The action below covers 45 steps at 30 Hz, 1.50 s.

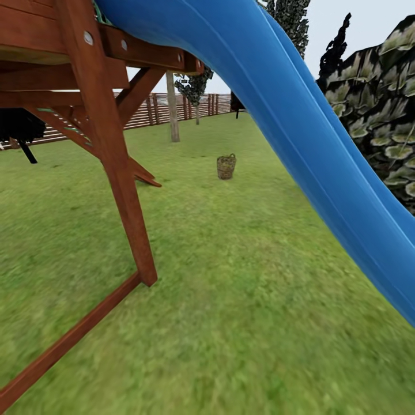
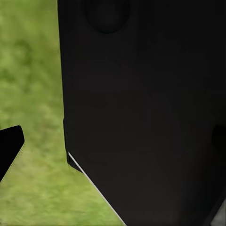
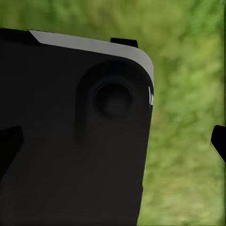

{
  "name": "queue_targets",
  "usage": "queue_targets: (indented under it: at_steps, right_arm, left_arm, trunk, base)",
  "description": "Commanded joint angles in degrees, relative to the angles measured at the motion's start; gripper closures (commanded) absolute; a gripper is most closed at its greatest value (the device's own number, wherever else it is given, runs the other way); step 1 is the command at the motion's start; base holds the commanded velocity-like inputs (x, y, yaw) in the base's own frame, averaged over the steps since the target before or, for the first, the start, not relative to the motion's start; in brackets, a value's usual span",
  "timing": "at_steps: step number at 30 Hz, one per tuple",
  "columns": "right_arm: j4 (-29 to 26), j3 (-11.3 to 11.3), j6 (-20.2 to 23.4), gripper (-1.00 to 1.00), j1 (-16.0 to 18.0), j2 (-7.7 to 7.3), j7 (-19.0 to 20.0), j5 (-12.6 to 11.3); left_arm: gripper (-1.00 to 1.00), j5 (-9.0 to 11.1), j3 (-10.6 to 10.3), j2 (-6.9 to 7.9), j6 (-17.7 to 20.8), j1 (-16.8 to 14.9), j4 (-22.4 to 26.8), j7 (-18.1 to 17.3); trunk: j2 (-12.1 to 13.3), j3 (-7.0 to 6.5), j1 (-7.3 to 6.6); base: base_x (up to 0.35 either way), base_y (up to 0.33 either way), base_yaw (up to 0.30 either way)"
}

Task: Take the three Easter eggs out of the wicker basket on the lawn in the garden, then place them on the lawn next to a single tree (choose any tree) so that all three eggs are next to the same tree and none are left in the basket.

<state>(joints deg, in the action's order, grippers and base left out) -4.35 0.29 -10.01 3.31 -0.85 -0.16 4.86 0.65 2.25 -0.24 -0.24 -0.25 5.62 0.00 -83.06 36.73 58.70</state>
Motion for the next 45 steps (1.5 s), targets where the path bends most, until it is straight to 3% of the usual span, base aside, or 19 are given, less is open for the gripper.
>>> queue_targets:
  at_steps: [1, 10, 25, 45]
  right_arm:
    - [0.04, -0.02, -0.17, -1.00, 0.03, -0.02, -0.02, 0.50]
    - [-0.02, -0.02, -0.13, -1.00, 0.03, -0.03, -0.02, 0.50]
    - [-0.02, -0.02, -0.19, -1.00, 0.03, 0.01, -0.02, 0.50]
    - [-0.04, -0.03, -0.10, -1.00, 0.03, -0.03, -0.02, 0.59]
  left_arm:
    - [-1.00, 0.06, 0.21, -0.02, -0.03, -0.02, 0.01, 0.00]
    - [-1.00, 0.06, 0.21, -0.07, -0.04, -0.02, 0.08, 0.00]
    - [-1.00, 0.06, 0.21, -0.12, -0.03, -0.02, 0.09, 0.00]
    - [-1.00, 0.06, 0.21, -0.35, -0.03, -0.02, 0.20, -0.06]
  trunk:
    - [-0.02, 0.05, 0.03]
    - [-0.02, 0.05, 0.03]
    - [-0.02, 0.05, 0.03]
    - [-0.02, 0.05, 0.03]
  base:
    - [0.338, 0.000, 0.000]
    - [0.279, 0.000, 0.000]
    - [0.006, 0.000, 0.156]
    - [0.000, 0.000, 0.005]
